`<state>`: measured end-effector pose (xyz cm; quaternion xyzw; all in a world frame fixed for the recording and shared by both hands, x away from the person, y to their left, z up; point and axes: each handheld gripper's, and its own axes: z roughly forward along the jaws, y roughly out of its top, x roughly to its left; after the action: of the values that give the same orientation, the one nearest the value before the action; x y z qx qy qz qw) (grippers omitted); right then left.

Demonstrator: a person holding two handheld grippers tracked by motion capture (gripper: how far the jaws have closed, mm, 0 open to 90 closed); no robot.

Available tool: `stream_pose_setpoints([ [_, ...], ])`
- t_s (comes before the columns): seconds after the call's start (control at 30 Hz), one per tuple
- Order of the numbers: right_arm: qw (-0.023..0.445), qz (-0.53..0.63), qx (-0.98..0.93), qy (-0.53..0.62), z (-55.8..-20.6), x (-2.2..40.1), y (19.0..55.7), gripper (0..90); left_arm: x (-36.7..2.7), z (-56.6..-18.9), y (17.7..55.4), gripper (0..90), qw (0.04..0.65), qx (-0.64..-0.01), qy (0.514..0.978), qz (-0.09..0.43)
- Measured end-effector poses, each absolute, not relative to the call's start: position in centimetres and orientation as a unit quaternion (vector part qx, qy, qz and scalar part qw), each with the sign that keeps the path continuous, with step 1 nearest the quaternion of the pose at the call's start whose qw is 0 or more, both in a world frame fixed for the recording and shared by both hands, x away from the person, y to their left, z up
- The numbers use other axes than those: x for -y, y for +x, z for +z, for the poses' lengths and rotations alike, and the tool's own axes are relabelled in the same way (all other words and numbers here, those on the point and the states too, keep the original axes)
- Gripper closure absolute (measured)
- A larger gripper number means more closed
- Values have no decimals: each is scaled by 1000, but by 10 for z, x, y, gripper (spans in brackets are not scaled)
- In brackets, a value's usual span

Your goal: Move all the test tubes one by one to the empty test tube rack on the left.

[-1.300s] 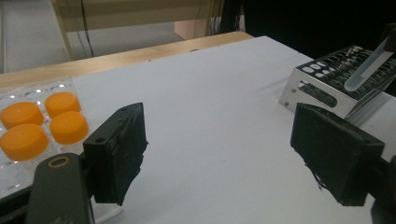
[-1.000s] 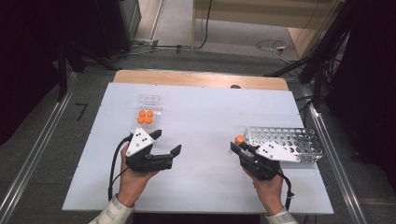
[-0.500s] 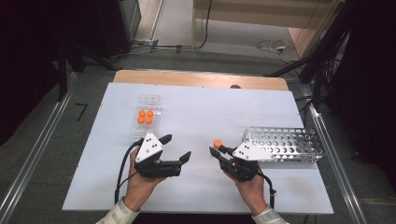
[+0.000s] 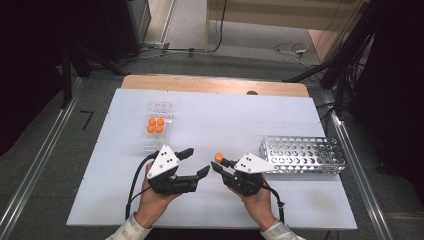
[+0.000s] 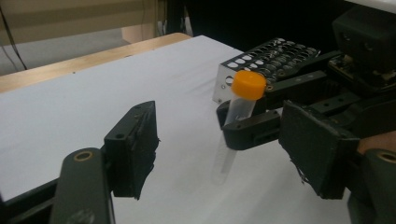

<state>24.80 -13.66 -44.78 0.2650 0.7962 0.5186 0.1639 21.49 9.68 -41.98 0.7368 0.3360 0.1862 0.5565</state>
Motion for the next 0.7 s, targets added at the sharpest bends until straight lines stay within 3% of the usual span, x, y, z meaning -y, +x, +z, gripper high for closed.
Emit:
stream_pose_setpoints([
  [0.7,141,523,-807,235,-450,110,242,719,-93,-423,216,515,554,-318,747,182],
])
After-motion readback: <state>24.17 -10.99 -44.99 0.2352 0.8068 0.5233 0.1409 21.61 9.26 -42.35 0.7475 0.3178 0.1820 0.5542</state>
